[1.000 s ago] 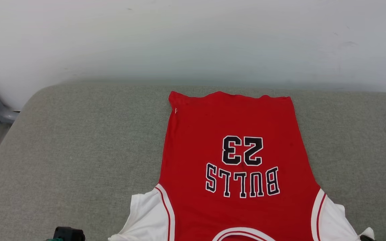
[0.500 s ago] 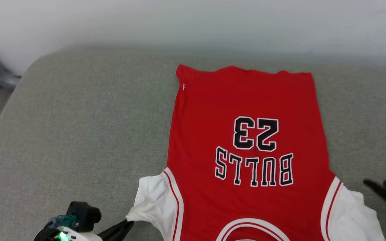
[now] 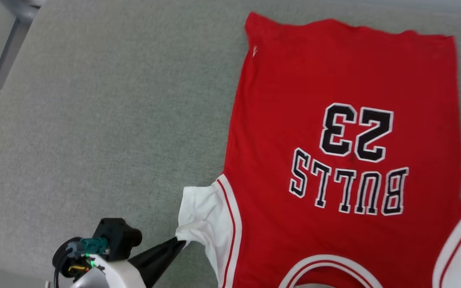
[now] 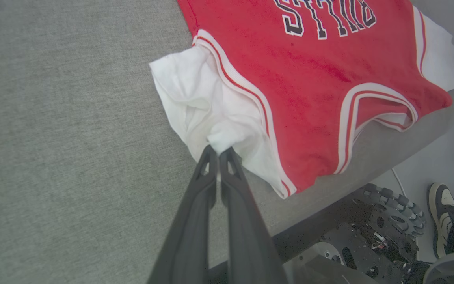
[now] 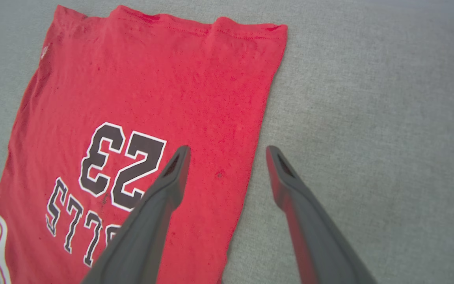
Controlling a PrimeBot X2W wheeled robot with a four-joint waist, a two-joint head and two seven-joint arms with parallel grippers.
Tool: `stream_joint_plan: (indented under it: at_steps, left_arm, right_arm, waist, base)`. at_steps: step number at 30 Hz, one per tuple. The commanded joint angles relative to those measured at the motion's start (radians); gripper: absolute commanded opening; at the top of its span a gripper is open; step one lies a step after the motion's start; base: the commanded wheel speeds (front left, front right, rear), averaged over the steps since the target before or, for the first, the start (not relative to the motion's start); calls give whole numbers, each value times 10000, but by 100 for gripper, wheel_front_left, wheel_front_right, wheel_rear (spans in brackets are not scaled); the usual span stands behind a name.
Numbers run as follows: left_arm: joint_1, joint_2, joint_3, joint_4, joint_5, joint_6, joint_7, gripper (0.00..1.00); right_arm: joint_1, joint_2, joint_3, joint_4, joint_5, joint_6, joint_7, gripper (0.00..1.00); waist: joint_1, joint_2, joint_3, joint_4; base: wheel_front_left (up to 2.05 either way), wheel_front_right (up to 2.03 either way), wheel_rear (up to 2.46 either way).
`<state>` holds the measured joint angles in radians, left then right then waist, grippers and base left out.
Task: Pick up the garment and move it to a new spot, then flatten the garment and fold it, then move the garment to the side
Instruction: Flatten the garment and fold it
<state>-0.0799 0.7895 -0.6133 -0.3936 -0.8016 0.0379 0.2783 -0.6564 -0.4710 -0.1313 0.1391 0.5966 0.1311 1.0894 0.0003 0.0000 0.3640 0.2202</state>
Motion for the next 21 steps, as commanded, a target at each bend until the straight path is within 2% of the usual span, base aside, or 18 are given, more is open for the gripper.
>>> stream_joint_plan:
  at_steps: [1, 11, 18, 21]
  left_arm:
    - [-165, -67, -55, -113, 53, -49, -6, 0]
    - [-750, -574, -253, -150, 319, -307, -224, 0]
    - [-1018, -895, -396, 224, 368, -563, -453, 0]
    - [-1146, -987, -414, 348, 378, -635, -542, 0]
  right_arm:
    - [-480, 48, -47, 198, -341, -8, 170, 100]
    - [-3151, -48, -523, 1796, -2643, -8, 889, 100]
    - [-3776, -61, -951, 2351, -3742, -8, 1050, 100]
    - [-3775, 209, -833, 2470, -3812, -6, 1119, 100]
  waist:
    - [-3, 0, 753, 642]
    - [-3, 0, 2114, 1533]
    - [-3, 0, 2511, 1871]
    - [-3, 0, 2593, 1938]
  base:
    - [0, 0, 0]
    - [0, 0, 0]
    - [0, 0, 0]
    - [0, 0, 0]
